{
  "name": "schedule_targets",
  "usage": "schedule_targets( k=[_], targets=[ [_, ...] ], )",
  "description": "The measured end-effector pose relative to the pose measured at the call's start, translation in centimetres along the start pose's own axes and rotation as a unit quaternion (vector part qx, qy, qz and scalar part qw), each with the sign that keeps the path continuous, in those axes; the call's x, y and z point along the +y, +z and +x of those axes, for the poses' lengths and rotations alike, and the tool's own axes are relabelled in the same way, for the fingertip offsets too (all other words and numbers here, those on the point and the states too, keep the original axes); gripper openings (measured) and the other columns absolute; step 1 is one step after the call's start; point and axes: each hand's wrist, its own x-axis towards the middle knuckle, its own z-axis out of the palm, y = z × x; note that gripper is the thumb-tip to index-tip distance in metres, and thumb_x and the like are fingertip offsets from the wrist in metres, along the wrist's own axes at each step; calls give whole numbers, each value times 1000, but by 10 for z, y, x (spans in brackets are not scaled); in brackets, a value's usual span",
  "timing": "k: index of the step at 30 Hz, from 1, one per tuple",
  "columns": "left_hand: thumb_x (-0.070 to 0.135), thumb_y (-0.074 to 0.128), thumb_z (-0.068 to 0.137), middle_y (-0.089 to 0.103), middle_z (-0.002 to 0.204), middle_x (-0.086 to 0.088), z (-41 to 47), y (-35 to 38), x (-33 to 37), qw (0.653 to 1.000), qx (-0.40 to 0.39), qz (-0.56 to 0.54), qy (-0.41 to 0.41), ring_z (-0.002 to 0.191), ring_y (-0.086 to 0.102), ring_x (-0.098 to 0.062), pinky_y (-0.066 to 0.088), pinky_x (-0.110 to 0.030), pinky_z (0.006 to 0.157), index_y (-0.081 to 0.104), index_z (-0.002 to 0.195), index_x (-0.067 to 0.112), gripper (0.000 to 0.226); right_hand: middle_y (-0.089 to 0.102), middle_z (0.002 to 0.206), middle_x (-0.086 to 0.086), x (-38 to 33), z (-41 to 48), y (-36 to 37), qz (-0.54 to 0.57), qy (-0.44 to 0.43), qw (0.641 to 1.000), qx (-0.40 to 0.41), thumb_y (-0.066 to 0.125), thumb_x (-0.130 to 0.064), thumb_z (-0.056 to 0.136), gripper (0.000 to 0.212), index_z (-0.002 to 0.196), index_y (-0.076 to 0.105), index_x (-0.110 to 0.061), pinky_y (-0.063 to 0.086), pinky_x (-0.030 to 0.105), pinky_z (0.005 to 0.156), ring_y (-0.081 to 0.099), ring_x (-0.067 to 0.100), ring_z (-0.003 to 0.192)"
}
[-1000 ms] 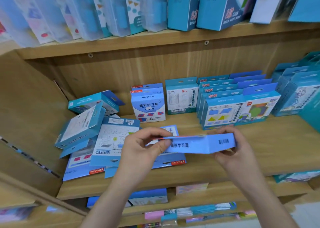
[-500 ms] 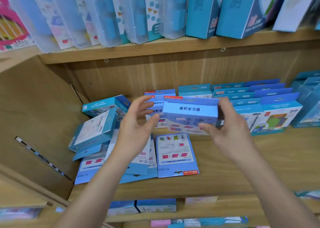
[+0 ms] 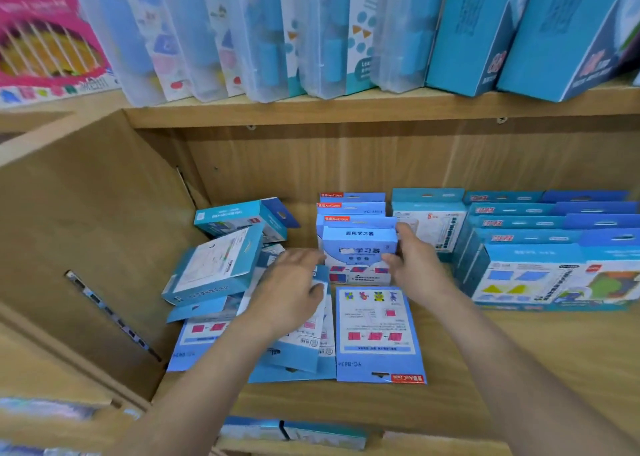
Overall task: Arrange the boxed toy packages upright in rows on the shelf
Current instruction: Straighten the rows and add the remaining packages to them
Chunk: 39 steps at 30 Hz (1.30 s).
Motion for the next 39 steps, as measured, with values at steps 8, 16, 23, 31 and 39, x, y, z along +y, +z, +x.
schedule_targets(
  k=[8, 16, 23, 31, 39],
  targets=[
    [19, 58, 86, 65, 105, -10, 51, -8, 23, 987, 0, -61, -151, 98, 61, -33, 47, -36, 70, 42, 120, 13, 38, 64, 106, 7, -9, 4, 4, -2, 16, 999, -28, 48, -9, 95, 40, 132, 39, -21, 48, 32, 73, 58, 23, 92],
    [8, 69, 80, 69, 104, 2, 73, -10, 20, 941, -71, -264, -201, 97, 63, -19, 50, -34, 87, 66, 102, 21, 26, 62, 119, 1, -19, 5, 6, 205, 115, 970, -56, 45, -11, 97, 27, 119, 53, -26, 47, 45, 98, 58, 21, 108],
    [-15, 66, 69, 72, 103, -4, 81, -10, 20, 864, -91, -439, -228, 101, 63, -20, 49, -32, 88, 66, 105, 8, 42, 71, 108, 0, -30, 3, 2, 425, 162, 889, -61, 52, -9, 93, 25, 111, 61, -24, 53, 35, 79, 67, 20, 99],
    [-11, 67, 68, 71, 101, -5, 76, -15, 29, 873, -78, -408, -255, 99, 63, -24, 50, -43, 94, 63, 96, 13, 37, 70, 107, -3, -39, -7, 2, 425, 155, 891, -31, 53, -5, 91, 31, 117, 58, -20, 42, 22, 68, 64, 14, 98],
    [15, 65, 85, 47, 142, 4, -22, -61, 27, 968, 245, -39, -30, 130, 42, -15, 37, -33, 107, 46, 137, 19, 56, 54, 109, -19, -61, -48, -8, 362, 64, 927, 77, 50, 2, 92, 37, 110, 55, -30, 37, 10, 84, 51, -12, 100]
  ],
)
